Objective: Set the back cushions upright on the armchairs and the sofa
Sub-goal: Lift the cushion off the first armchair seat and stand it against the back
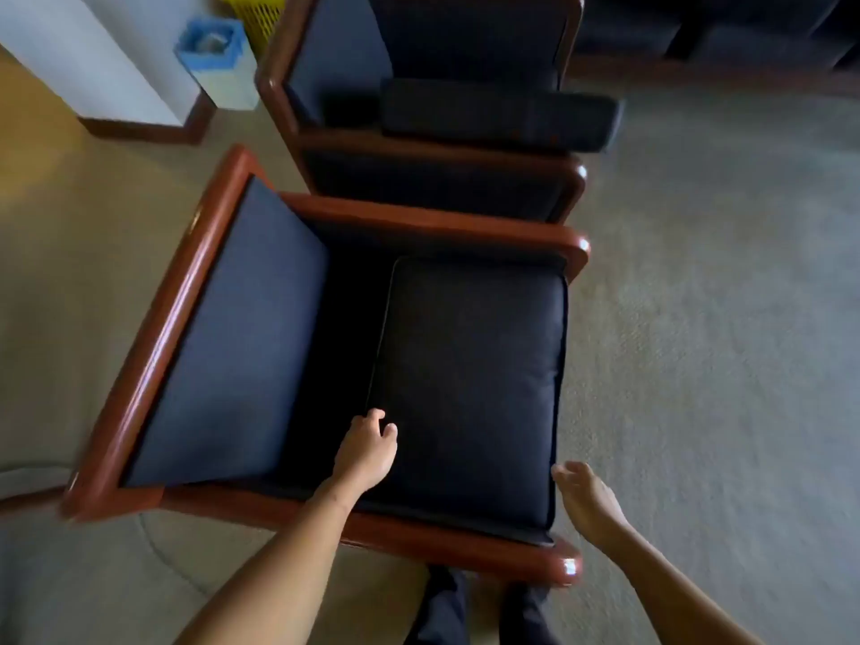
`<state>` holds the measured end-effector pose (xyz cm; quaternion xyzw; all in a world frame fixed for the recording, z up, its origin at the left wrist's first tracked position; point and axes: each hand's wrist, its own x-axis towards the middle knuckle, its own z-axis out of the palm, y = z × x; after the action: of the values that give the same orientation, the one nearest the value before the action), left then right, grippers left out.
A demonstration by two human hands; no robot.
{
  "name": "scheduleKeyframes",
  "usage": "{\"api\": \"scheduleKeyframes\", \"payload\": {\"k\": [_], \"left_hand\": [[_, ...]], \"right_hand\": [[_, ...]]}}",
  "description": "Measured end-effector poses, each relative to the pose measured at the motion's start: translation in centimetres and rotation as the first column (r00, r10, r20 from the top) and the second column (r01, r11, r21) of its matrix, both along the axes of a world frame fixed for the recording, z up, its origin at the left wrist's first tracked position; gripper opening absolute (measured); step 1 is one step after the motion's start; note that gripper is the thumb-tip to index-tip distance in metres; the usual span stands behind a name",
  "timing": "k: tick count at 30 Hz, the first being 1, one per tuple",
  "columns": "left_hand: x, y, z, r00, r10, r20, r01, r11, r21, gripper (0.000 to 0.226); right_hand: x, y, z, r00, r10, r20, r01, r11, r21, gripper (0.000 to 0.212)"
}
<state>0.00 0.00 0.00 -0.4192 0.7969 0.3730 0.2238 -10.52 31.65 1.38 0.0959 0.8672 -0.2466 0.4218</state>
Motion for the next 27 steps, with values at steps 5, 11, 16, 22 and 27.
{"api": "scheduleKeyframes", "payload": {"k": [5,11,16,22,27], "left_hand": [[0.3,-0.8,-6.5,0.966,0.227,0.119,-0.233,0.972,0.035,0.075],[0.0,-1.4,-13.2,0.915,0.391,0.099,-0.396,0.918,0.026,0.089],[0.4,-3.5,-16.2,0.833,0.550,0.059,-0.553,0.824,0.128,0.106],[-0.1,-3.8,-15.3,0.756,0.655,0.010,-0.632,0.725,0.274,0.100],[0.5,-4.0,-10.0,0.810,0.586,0.036,-0.563,0.758,0.330,0.105]], "right_hand": [[-1.3,-1.7,-5.6,0.981,-0.181,0.078,0.180,0.984,0.017,0.059],[-1.7,-2.7,-11.9,0.920,-0.374,0.118,0.375,0.927,0.015,0.073],[-0.8,-1.4,-15.1,0.891,-0.451,0.050,0.453,0.889,-0.066,0.093],[-0.7,-0.4,-14.5,0.831,-0.520,0.197,0.549,0.823,-0.145,0.090],[-0.6,0.2,-10.2,0.828,-0.502,0.250,0.554,0.800,-0.231,0.094]]}}
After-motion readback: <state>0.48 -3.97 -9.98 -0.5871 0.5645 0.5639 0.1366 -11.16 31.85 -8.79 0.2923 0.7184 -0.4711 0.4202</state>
